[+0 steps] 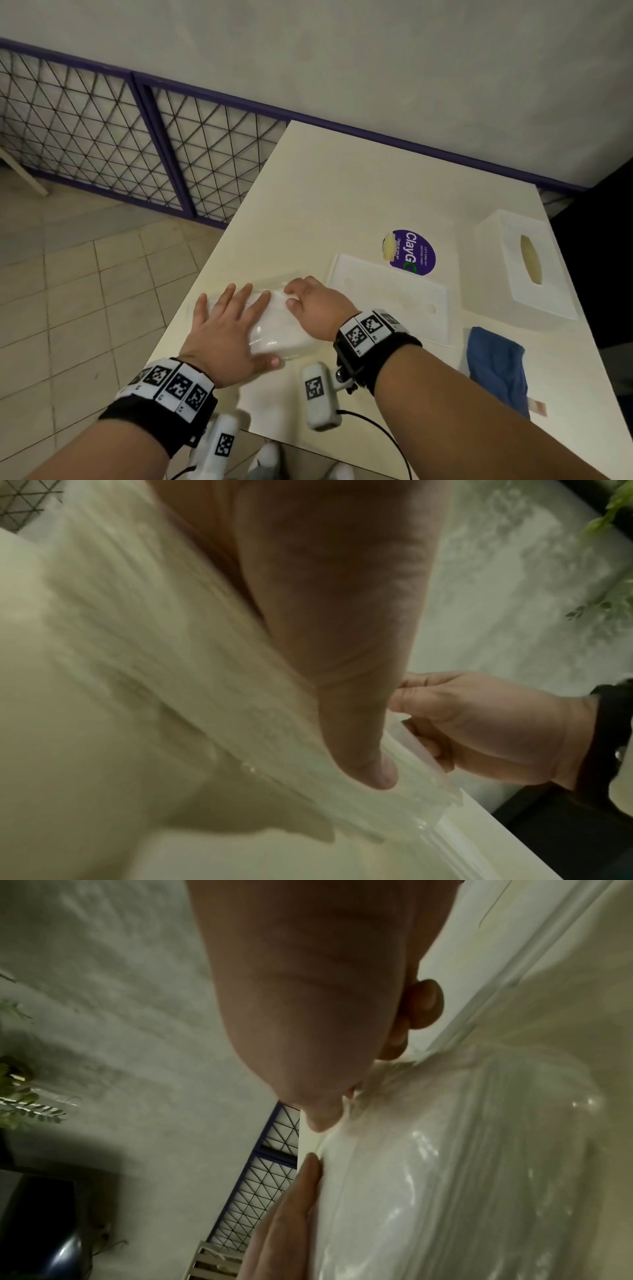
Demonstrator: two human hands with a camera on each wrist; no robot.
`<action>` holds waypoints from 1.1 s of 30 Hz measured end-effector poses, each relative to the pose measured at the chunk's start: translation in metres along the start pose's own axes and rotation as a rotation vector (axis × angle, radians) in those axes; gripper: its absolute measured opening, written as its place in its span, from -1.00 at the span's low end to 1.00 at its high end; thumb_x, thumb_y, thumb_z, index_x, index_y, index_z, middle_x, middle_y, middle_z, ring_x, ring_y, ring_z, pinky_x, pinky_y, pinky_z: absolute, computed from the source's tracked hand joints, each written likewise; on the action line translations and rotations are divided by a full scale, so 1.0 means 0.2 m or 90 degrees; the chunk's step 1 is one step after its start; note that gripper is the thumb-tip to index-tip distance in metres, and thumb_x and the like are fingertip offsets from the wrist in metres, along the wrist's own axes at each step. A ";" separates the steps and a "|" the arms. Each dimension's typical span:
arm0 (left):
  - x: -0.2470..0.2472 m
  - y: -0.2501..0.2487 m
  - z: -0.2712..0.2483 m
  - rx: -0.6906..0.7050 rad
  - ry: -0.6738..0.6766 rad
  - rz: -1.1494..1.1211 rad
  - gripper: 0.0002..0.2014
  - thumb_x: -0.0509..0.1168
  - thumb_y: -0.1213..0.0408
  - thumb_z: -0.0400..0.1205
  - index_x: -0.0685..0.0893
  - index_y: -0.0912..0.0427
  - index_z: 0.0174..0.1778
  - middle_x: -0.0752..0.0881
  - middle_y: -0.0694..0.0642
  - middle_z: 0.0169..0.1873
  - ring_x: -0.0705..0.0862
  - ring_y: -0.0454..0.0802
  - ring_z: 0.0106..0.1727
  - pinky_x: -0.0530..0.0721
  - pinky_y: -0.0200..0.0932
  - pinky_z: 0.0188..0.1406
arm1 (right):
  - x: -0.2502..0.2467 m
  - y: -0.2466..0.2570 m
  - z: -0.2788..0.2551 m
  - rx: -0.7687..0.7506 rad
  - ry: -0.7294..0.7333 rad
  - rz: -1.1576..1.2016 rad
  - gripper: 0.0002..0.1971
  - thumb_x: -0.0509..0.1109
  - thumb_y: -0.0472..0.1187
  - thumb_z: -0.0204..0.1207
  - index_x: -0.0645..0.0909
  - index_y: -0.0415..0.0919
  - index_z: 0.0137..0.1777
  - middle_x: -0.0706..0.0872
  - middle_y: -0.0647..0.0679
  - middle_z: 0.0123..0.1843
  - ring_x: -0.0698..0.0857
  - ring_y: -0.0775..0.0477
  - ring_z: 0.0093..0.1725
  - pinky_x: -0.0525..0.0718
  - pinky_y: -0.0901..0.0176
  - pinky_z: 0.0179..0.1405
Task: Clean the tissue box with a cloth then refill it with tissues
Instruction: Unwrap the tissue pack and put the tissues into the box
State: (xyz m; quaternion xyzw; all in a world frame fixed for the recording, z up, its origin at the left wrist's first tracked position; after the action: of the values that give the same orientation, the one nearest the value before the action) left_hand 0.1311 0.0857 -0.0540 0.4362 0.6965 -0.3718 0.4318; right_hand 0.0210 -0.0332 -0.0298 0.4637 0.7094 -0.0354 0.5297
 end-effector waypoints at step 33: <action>0.13 0.04 -0.06 0.006 -0.211 -0.050 0.00 0.10 -0.62 0.26 0.34 0.04 0.46 0.23 0.15 0.63 0.07 0.13 0.67 -0.19 0.29 0.56 | -0.04 -0.09 -0.02 0.180 -0.152 0.242 -0.59 0.50 -0.12 0.41 0.56 -0.23 0.22 0.65 -0.04 0.01 0.67 -0.07 0.02 0.65 0.13 0.03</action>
State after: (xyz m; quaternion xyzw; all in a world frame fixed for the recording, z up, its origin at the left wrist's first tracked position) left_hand 0.1293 0.1060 -0.0747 0.3431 0.6306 -0.4585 0.5239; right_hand 0.0047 -0.0461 -0.0296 0.6505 0.5299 -0.0889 0.5368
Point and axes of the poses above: each hand's wrist, its own z-axis towards the middle knuckle, its own x-axis out of the palm, y = z × x, the point moved 5 cm from there along z, towards the middle knuckle
